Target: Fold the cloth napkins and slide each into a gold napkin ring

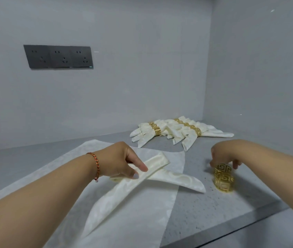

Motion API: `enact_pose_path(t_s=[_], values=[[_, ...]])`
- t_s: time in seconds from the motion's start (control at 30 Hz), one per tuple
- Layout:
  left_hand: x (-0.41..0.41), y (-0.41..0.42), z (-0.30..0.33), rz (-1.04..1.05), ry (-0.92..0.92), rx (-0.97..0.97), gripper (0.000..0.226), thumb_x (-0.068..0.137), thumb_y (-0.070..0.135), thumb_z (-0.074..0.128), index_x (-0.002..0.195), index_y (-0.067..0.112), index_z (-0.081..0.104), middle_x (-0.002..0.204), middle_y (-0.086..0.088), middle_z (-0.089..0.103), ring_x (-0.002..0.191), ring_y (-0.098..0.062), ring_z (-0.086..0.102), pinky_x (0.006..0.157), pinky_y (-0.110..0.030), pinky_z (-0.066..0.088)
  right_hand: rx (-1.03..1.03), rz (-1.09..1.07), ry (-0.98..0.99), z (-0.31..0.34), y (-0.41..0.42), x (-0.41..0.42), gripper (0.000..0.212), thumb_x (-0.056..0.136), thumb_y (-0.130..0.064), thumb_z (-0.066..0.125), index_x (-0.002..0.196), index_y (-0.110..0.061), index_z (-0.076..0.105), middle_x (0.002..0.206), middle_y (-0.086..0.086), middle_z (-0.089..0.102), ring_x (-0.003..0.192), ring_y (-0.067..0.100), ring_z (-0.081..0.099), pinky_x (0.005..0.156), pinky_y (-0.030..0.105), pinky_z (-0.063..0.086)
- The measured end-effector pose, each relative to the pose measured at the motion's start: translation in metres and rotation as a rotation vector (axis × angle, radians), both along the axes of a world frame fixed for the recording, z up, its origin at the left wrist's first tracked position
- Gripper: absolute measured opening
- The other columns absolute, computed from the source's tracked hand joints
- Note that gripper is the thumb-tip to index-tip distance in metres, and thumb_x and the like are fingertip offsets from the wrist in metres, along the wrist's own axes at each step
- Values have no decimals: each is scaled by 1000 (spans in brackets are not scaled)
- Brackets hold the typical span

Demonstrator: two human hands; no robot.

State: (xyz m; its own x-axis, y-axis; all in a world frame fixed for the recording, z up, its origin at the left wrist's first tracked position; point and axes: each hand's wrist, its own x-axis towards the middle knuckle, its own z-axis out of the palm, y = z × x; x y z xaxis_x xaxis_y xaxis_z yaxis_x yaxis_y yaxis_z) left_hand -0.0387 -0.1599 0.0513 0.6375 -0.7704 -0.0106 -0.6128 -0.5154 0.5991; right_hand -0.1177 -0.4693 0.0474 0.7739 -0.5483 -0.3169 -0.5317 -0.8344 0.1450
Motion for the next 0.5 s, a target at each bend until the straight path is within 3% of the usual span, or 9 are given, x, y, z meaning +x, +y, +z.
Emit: enact_pose_path(t_s=[0.07,0.23,0.33,0.37,0.43,0.5], values=[[-1,3,0,13,1,-8,25,78,6,78,89,28,78,44,12,32,45,-8,28,46,-16,27,22,-41,-18,-8,-2,5,56,91,-40,57,136,-8,43,127,11,53,73,19,68,64,25,56],[-1,20,-1,40,26,-42,27,79,3,76,92,25,78,42,13,30,42,-6,28,45,-14,26,26,-58,-20,-17,2,11,40,89,-27,62,120,-4,54,102,9,63,80,19,70,75,27,59],[3,38,-2,71,40,-72,36,79,1,74,92,35,78,52,9,32,48,-9,28,48,-17,27,64,175,-306,-11,3,18,16,90,-17,58,106,-19,63,103,1,65,81,14,62,63,18,48],[4,45,-2,85,52,-82,39,80,0,74,93,37,77,56,8,38,51,-9,32,51,-17,30,195,246,-465,-9,4,21,13,90,-14,59,97,-23,65,102,-2,65,82,12,59,64,18,45],[6,60,-1,131,81,-118,44,80,-2,73,94,39,76,65,8,54,58,-10,43,58,-19,38,687,262,-744,-3,19,20,12,88,-7,65,90,-18,67,96,-2,64,80,13,59,69,22,50],[7,76,1,186,96,-170,45,79,-4,72,95,37,77,72,9,62,62,-7,49,61,-17,41,1065,254,-838,-2,40,13,19,81,4,70,94,-10,68,96,4,65,79,15,62,71,27,54]])
